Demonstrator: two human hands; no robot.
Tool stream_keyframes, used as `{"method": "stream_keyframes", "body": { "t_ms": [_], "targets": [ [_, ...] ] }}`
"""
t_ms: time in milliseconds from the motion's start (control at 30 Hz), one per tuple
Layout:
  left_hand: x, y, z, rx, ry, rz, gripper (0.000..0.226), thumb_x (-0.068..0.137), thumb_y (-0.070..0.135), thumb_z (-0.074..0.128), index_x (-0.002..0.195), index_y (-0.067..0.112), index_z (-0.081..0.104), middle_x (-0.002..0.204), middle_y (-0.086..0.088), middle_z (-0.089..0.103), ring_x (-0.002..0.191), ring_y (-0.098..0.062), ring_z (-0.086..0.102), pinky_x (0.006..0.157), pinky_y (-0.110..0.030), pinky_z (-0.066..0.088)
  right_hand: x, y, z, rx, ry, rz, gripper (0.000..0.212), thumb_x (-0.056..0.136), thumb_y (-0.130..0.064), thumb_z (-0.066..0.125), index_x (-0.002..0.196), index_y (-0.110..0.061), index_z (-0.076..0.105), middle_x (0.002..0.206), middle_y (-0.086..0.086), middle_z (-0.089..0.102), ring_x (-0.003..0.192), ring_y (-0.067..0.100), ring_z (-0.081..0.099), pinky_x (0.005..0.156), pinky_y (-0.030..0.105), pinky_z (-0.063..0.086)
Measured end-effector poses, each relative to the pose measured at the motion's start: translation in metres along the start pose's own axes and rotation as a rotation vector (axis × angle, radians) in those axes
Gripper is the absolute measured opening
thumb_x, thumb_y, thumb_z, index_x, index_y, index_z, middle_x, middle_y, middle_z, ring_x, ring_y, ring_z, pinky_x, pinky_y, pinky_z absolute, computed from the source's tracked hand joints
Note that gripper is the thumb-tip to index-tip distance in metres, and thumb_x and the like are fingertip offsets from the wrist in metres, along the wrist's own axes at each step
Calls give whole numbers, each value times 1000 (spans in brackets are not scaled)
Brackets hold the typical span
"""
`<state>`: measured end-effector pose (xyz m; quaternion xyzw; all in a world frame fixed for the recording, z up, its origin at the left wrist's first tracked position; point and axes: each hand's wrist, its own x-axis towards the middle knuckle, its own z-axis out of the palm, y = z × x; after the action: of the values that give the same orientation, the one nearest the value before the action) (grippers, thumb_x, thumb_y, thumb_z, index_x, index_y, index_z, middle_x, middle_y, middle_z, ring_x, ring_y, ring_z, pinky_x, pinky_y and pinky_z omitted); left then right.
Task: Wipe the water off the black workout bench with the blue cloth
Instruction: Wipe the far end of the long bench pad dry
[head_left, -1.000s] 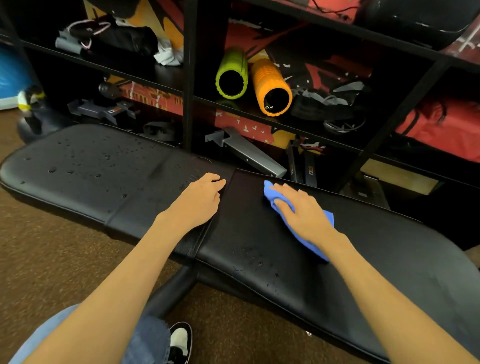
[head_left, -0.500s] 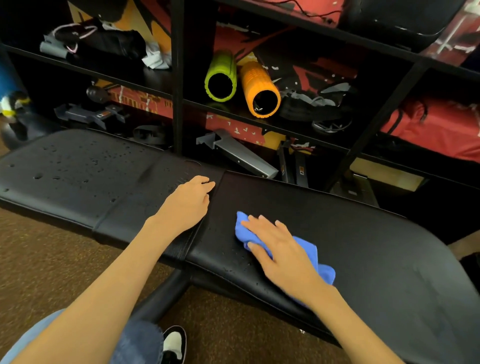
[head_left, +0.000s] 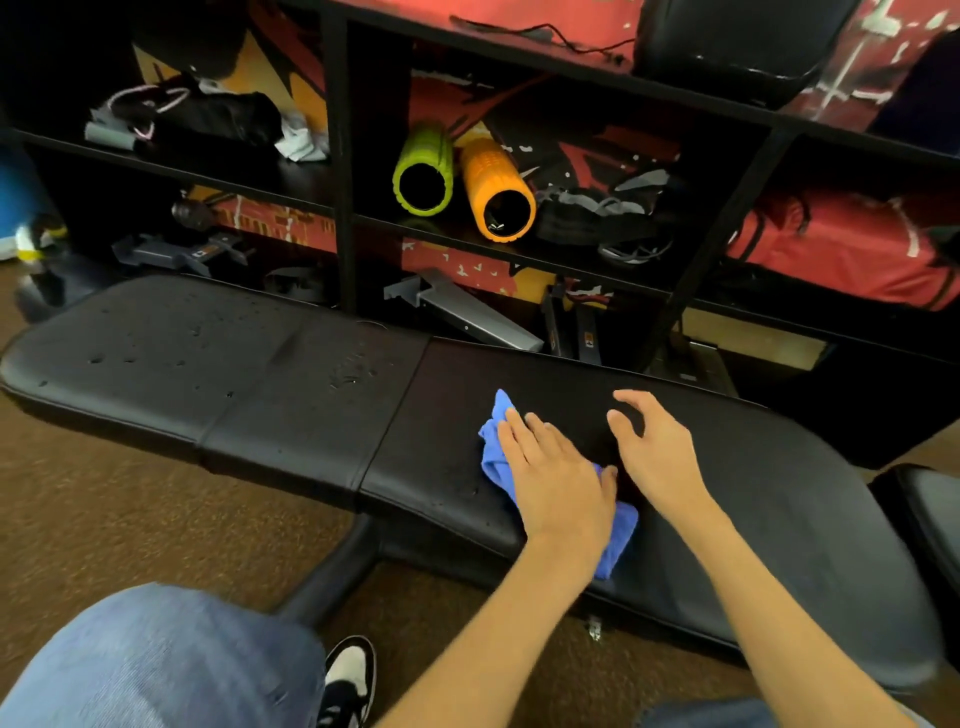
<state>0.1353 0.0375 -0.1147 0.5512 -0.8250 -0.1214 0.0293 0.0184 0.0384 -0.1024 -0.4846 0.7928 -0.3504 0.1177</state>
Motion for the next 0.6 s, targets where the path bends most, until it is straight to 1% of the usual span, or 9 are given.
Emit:
{"method": "stream_keyframes", "body": {
  "t_ms": [67,133,200,267,367,433,500,567,600],
  "targets": [
    [-6,-9,9,-24,73,114,74,91,55,32,142,2,37,148,-21,34,141,-45,16,116,-54,2,-1,20,-3,-86,-17,26,34,96,-22,49,130,-16,50,130,8,55,124,28,48,100,34,40],
    [-16,-30,13,-53,143,351,64,83,53,38,129,13,58,134,-8,56,133,-38,39,114,-49,16,-6,38,-2,-177,-69,21,38,97,-23,46,134,-13,46,144,10,42,139,29,30,112,38,26],
    [-22,-59,16,-64,204,555,54,81,51,43,123,24,63,130,4,60,129,-29,46,111,-46,20,-10,47,1,-227,-91,-8,41,99,-26,42,138,-12,42,151,9,32,144,24,19,117,37,14],
    [-24,-91,10,-2,233,597,48,83,55,43,122,34,62,136,8,55,131,-23,44,108,-51,21,-10,47,1,-254,-82,-23,43,100,-27,39,140,-13,39,153,8,30,145,22,17,118,37,11],
    [-8,-127,1,110,237,481,52,87,61,35,131,40,53,150,3,38,137,-27,36,108,-61,15,-9,46,0,-278,-80,-37,43,101,-28,37,141,-13,38,153,8,29,145,22,17,118,37,11],
    [10,-134,-6,125,216,278,62,88,63,31,143,35,36,157,-4,19,142,-32,23,108,-63,13,-11,46,1,-278,-77,-45,43,101,-27,37,141,-13,39,153,9,30,145,23,18,118,37,12],
    [23,-122,-13,33,198,-2,73,92,59,35,151,20,16,158,-17,3,144,-36,8,111,-59,10,-13,47,2,-273,-72,-38,43,100,-27,36,141,-12,39,153,9,30,145,23,18,118,38,12],
    [27,-92,-16,-61,172,-206,79,93,52,40,151,6,10,154,-28,3,144,-37,3,114,-55,9,-14,46,3,-268,-69,-29,43,100,-27,36,141,-13,39,153,9,30,145,22,18,119,38,12],
    [25,-75,-14,-97,162,-223,79,93,49,43,149,1,14,152,-30,11,144,-38,8,114,-54,10,-14,46,2,-268,-68,-26,43,100,-27,36,141,-13,39,153,8,30,145,22,18,119,38,12]
  ]
}}
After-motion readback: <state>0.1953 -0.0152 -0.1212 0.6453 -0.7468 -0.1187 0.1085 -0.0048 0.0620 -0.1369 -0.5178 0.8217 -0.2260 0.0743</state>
